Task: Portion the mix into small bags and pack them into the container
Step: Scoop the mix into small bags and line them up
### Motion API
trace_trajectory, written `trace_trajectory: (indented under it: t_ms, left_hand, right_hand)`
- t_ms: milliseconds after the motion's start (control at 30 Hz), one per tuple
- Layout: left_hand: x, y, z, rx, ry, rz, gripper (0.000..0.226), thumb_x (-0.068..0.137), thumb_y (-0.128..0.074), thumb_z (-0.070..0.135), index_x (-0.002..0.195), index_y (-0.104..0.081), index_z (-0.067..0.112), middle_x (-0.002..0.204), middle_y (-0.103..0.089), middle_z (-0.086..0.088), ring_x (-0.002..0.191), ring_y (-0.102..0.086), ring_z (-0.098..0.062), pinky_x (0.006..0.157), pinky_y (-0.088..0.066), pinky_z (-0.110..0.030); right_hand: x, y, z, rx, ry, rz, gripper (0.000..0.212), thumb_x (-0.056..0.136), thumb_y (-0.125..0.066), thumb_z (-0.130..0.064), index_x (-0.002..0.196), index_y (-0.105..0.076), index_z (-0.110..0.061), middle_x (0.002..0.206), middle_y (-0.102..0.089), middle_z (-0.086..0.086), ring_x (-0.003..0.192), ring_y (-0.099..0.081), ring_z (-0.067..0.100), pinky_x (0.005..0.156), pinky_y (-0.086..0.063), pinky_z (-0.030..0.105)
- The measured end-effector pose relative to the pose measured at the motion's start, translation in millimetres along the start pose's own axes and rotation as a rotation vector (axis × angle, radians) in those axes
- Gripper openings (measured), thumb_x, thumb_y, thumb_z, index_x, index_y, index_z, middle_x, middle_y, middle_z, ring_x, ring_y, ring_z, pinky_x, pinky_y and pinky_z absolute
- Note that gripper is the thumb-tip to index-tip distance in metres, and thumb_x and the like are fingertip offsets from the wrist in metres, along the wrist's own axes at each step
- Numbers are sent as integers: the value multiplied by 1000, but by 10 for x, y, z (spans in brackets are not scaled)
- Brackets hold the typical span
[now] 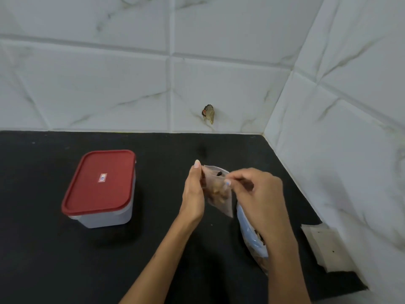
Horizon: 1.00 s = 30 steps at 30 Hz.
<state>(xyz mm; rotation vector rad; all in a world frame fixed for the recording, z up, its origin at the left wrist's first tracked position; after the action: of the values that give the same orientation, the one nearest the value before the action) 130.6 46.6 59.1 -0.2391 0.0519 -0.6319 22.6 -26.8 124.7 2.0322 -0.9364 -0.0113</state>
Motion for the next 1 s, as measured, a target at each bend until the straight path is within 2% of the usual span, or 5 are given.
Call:
trace_trajectory:
  t_ms: [167,367,600,833,1000]
  left_hand:
    - [80,238,169,-58,-49,42,47,101,-30,43,77,-57,12,82,-72,-9,80,-68,-20,78,-49,-31]
    - [141,551,212,-50,-74,-173,30,77,-71,34,95,-62,12,87,-72,-4,80,-68,-15,69,-53,-25]
    - [142,742,261,1,-145,-314,8,79,-71,18,82,-71,11,75,-70,-6,70,-65,-16,63,-53,-24]
    - [160,797,296,-40,-155,-253,14,79,-66,22,81,-68,9,68,-69,-1,62,-65,-9,56,-50,-19]
    - [184,844,244,-105,-73,-278,30,72,-75,32,91,-70,9,87,-70,-10,82,-68,-20,70,-54,-27]
  right_hand:
    - [111,-165,-163,43,-40,-53,10,80,-70,-18,82,-75,-26,73,-70,-12,69,-66,4,70,-57,32]
    - [178,-273,-252,348,-22,-69,16,81,-70,-9,78,-73,-25,74,-71,-10,74,-67,3,71,-54,20]
    - [82,-446,-233,565,-22,-46,20,85,-64,-2,84,-68,-21,83,-70,-5,81,-67,9,72,-51,19]
    - [134,-543,-227,636,-161,-108,8,84,-68,-13,85,-70,-21,75,-71,-4,69,-65,4,62,-48,15]
    - [169,-562,-280,675,-126,-100,10,84,-68,-10,78,-70,-17,73,-71,-3,69,-65,5,59,-48,14]
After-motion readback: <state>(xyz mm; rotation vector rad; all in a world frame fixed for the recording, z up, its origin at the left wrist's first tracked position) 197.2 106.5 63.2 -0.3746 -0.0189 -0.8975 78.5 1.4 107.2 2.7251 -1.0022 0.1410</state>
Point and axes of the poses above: each hand's wrist, its own x-axis towards the middle knuckle, its own y-axis out of the back of the hand, z = x × y, the point moved 3 cm from there along x, towards the middle knuckle
